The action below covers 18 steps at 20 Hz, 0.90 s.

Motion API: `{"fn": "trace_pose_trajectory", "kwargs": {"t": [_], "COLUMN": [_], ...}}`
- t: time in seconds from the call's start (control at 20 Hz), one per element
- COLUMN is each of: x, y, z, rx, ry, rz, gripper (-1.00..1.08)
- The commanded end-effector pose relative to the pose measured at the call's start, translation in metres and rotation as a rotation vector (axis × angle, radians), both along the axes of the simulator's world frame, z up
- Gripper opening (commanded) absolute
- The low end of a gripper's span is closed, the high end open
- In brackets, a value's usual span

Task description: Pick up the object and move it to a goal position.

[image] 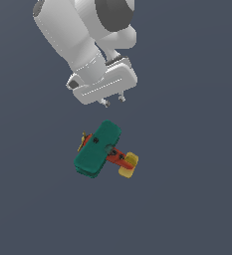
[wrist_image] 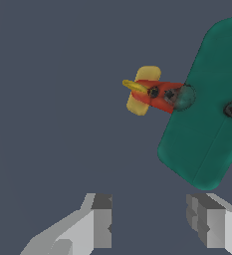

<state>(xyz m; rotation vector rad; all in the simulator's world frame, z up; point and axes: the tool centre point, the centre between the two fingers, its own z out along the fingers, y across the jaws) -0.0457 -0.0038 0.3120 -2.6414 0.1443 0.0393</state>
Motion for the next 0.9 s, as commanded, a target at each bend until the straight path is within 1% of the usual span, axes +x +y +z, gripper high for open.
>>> {"fn": "trace_pose_trajectory", "kwargs": {"t": [0.0, 0.4, 0.85], "x": [0.004, 0.014, 0.015], "y": [-0.002, -0.009, -0.022], "z": [0.021, 0.091, 0.166], "rx": [-0.005, -0.005, 0.020], "ry": [-0.052, -0.218, -0.394], "rz": [0.003, 0.009, 0.008], "gripper": [0.28, 0.28, 0.28]}}
